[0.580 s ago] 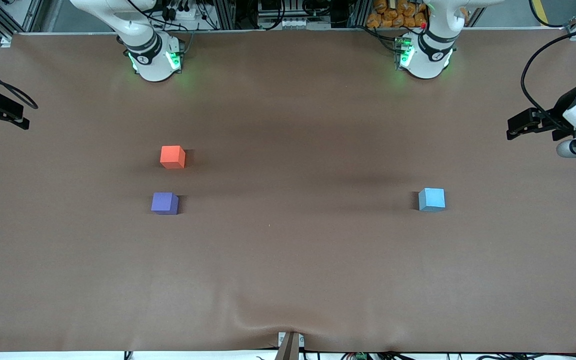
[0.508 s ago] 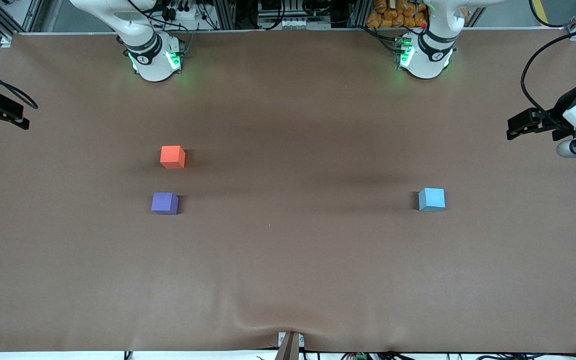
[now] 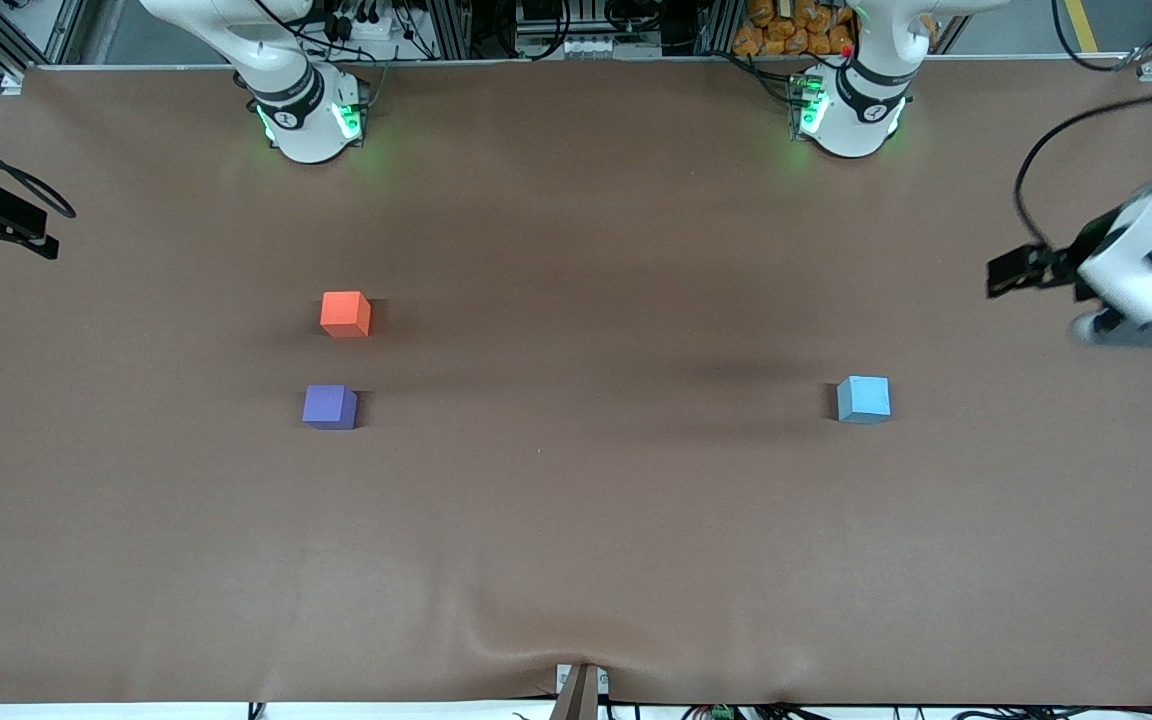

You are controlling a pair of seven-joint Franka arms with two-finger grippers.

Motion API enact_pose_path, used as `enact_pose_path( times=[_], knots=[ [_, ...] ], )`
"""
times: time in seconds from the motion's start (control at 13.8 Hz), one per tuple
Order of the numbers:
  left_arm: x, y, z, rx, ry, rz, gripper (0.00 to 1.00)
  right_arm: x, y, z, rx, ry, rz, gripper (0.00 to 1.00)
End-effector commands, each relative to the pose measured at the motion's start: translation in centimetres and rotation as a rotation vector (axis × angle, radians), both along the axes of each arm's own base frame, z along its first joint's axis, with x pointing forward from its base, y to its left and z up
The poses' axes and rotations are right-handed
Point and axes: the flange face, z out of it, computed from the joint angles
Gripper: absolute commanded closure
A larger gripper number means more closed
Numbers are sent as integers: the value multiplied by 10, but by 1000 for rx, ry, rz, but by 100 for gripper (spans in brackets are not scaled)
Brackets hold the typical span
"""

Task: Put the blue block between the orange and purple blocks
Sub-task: 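Reach the left gripper toward the light-blue block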

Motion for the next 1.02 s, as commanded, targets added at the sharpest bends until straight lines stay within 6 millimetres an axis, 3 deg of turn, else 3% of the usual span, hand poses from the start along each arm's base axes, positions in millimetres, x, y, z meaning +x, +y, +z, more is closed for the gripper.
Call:
enact_pose_path(
  times=[0.0, 0.15, 0.36, 0.58, 0.94],
  knots=[
    [36, -14, -39, 11, -26, -21, 0, -1, 0, 3, -6, 3, -15, 0],
    [48, -8, -77, 6, -10, -8, 0, -2, 0, 3, -6, 4, -16, 0],
    [48, -9, -141, 2, 46, -6, 0, -2, -4, 3, -6, 6, -23, 0],
    [31, -13, -197, -3, 28, -13, 0, -2, -4, 2, -6, 7, -23, 0],
    [-15, -8, -257, -10, -28, -10, 0, -2, -4, 2, -4, 9, -23, 0]
  ],
)
